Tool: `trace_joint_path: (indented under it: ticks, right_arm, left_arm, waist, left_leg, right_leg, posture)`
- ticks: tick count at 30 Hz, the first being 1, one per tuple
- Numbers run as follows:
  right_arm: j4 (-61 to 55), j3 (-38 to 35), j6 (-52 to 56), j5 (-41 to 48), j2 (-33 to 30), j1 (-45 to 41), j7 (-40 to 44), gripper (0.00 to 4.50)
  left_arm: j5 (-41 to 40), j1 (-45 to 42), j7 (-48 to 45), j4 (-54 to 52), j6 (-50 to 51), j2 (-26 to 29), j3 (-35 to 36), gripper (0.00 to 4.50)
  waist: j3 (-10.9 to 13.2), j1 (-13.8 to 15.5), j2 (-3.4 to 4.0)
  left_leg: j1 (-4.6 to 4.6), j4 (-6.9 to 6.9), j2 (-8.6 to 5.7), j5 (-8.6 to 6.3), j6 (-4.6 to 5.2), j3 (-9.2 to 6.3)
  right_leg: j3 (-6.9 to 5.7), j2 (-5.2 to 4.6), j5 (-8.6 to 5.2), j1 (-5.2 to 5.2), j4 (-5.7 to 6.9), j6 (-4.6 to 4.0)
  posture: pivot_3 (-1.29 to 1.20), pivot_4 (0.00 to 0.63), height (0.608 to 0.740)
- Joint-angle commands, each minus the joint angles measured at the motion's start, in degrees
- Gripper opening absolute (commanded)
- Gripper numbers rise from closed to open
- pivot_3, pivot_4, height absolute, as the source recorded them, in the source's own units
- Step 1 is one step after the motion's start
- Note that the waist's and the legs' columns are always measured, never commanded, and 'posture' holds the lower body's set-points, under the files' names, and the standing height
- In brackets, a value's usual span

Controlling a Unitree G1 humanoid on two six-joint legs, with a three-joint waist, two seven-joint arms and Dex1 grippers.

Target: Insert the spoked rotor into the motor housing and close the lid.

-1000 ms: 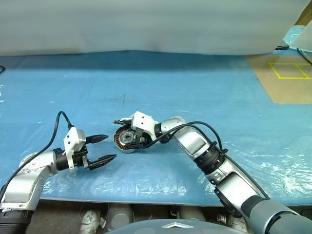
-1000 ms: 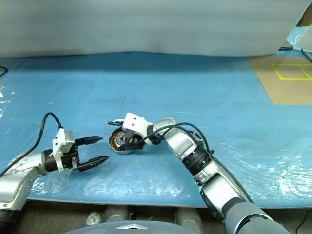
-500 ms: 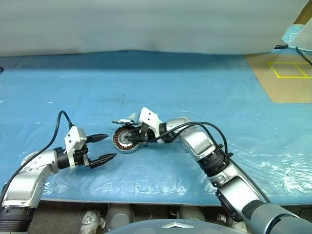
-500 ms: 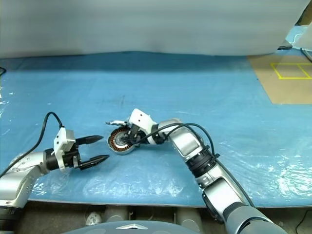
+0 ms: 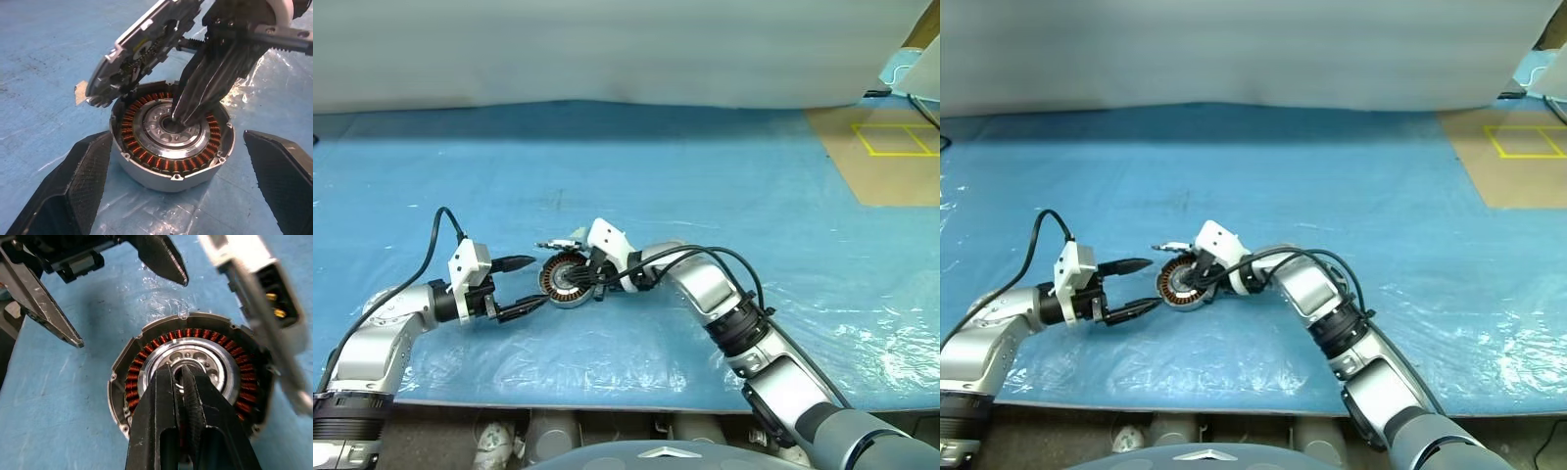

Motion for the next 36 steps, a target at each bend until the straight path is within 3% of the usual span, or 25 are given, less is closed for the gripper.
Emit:
trace_joint_path:
  ticks: [1,16,20,28,36]
  right_arm:
    - [-0.81,0.41,-1.54,-0.16,-0.29,-2.04,1.30,0.28]
    - [5.26,5.33,-4.84,-7.30,-3.37,-3.68,1.21,0.28]
    - [-1.87,-0.12,-5.59,-1.77,-6.68,-0.81,5.07,0.28]
    - [-16.10,-13.51,6.82,12.91,-15.95,5.51,10.32,0.28]
    - [-26.13,-27.00,9.14,15.48,-31.50,13.25,7.77,0.28]
  left_arm:
    - [-0.04,-0.03,-0.52,-0.57,-1.16,0.30,0.79,4.50]
    - [0.73,0.61,0.69,-1.24,-2.12,-1.75,-0.05,4.50]
    - [-0.58,0.46,0.01,-1.70,-1.15,-1.32,0.55,4.50]
    - [-1.91,0.12,-1.47,-3.63,1.00,-1.05,-0.25,4.50]
    - [-4.84,-1.19,-0.47,-10.65,4.74,-3.85,-3.01,4.50]
  waist:
    - [0.00,0.06,0.00]
    - [-0.01,0.11,-0.02]
    - [-0.01,0.76,-0.02]
    - [-0.01,1.55,-0.01]
    - [0.00,2.01,0.00]
  left_leg:
    - [-0.01,0.00,0.00,0.00,0.00,0.00]
    - [0.20,0.02,0.02,0.00,0.00,0.00]
    - [0.26,0.04,0.03,0.00,0.01,-0.04]
    - [0.20,0.02,0.03,-0.01,0.01,-0.04]
    - [0.15,0.01,0.02,0.00,0.02,-0.02]
  right_leg:
    - [0.00,0.00,0.00,0.00,-0.01,0.00]
    - [-0.02,0.00,0.00,0.19,0.06,0.00]
    - [-0.02,-0.03,0.00,0.32,0.04,0.00]
    - [-0.04,0.02,0.00,0.26,0.00,0.00]
    - [0.00,-0.05,0.00,0.26,-0.09,0.00]
  posture:
    - [0.00,0.150,0.740]
    - [0.00,0.150,0.740]
    - [0.00,0.150,0.740]
    - [0.00,0.150,0.740]
    - [0.00,0.150,0.740]
